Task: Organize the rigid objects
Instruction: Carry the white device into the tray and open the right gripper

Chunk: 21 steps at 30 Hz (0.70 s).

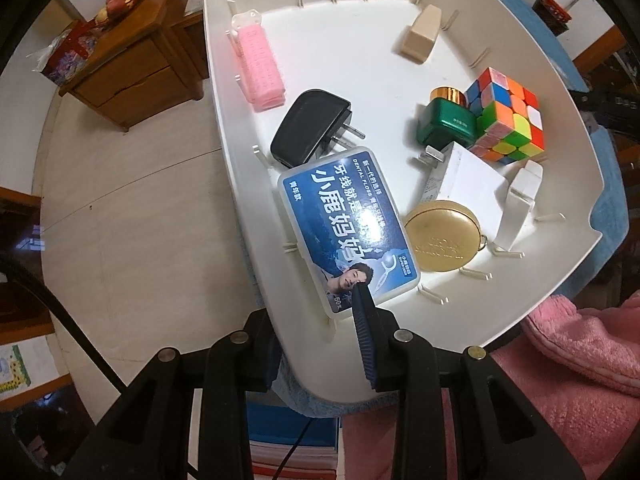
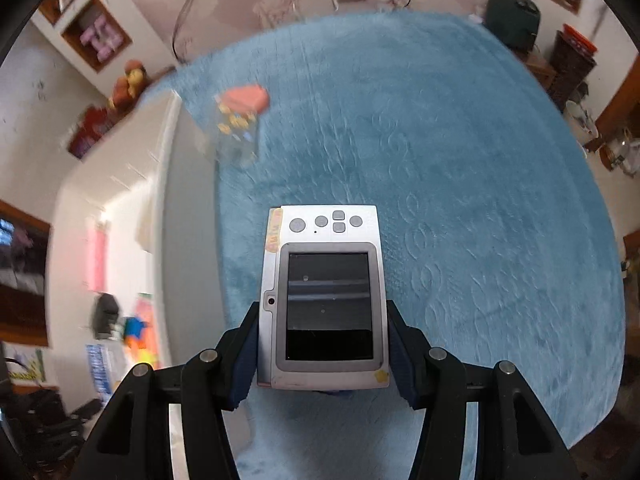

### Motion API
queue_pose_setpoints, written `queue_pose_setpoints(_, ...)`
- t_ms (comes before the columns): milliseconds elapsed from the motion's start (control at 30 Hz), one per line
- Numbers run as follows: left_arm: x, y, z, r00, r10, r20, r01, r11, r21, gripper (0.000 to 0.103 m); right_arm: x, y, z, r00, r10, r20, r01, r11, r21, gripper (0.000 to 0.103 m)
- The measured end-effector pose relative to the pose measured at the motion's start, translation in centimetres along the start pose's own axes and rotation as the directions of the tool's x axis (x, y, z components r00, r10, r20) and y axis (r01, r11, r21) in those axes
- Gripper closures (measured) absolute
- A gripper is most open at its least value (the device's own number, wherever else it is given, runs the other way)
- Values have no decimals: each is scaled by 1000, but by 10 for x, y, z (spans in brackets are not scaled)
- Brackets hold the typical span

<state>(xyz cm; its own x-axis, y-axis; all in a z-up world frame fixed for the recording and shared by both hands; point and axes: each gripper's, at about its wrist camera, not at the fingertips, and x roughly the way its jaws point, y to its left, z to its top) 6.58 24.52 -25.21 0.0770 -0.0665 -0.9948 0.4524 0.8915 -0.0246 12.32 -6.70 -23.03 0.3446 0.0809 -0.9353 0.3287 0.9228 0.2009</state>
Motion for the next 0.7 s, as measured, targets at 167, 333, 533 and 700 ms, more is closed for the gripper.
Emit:
queue_pose_setpoints(167,0,13,-1,999,-38,8,38,999,11,70,-44,14,-4,988,68,139,-71,997,15,46)
queue_pose_setpoints(333,1,21,2,998,-61,14,60,998,28,70,-70,47,-14,954,150,260,-136,988,-72,46)
queue_pose_setpoints(533,-1,19,-1,997,-60,38,57,996,61,70,-81,84,-28,914,266,306,-212,957,-197,46)
queue_pose_setpoints(700,-5,18,-4,996,-68,52,64,996,69,70,-79,116,-39,906,326,269,-237,919,-315,46)
